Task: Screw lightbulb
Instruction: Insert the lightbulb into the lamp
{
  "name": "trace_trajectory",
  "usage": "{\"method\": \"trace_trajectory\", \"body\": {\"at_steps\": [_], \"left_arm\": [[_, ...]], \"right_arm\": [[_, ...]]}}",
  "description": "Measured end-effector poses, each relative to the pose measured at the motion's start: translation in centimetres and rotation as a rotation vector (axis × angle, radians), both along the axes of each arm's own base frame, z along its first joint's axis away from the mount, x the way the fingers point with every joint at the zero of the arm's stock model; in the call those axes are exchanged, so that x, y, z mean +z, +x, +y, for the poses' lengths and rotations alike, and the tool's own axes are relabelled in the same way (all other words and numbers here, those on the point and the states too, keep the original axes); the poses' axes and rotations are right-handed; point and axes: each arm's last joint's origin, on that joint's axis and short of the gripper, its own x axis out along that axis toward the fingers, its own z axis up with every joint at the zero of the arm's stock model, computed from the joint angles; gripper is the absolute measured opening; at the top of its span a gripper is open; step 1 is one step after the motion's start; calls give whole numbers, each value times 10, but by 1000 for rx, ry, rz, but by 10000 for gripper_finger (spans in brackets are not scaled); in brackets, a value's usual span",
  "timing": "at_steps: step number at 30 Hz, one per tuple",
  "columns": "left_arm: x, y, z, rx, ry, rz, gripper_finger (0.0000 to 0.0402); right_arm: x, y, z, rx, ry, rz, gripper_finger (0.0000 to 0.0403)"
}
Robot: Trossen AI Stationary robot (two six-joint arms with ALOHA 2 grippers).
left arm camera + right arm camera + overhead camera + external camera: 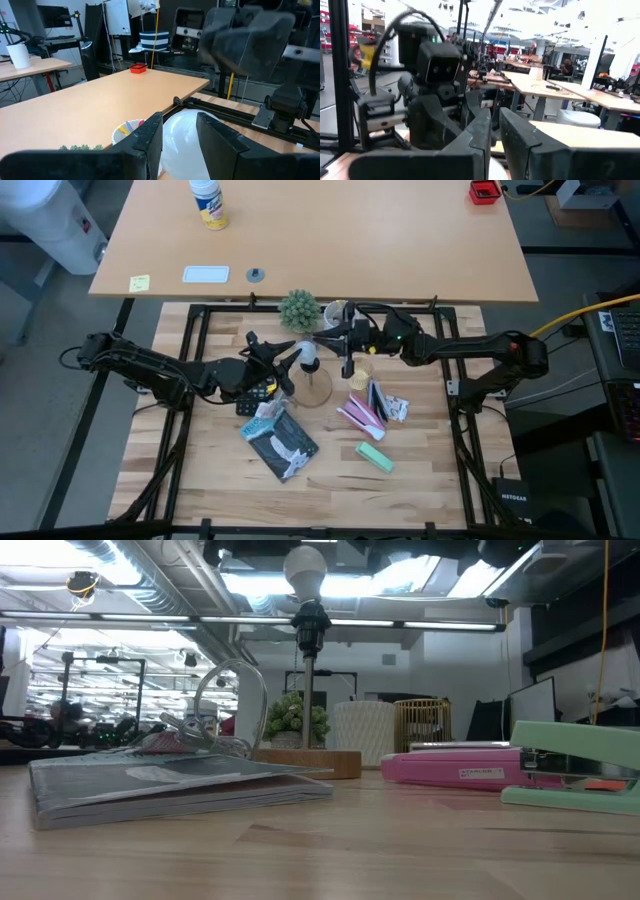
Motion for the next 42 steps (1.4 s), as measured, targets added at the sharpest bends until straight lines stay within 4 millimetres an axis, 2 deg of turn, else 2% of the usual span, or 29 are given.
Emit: {"method": "trace_trajectory", "body": {"at_steps": [10, 20, 42], "left_arm": [[0, 0, 0, -1, -3, -2, 114], [0, 0, 0, -1, 0, -1, 114], [2, 1, -1, -13, 7, -17, 114]], "right_arm": [[-8, 21, -4, 0, 19, 109, 44], [-15, 21, -4, 0, 35, 191, 44], [-11, 16, -3, -1, 39, 212, 44]]}}
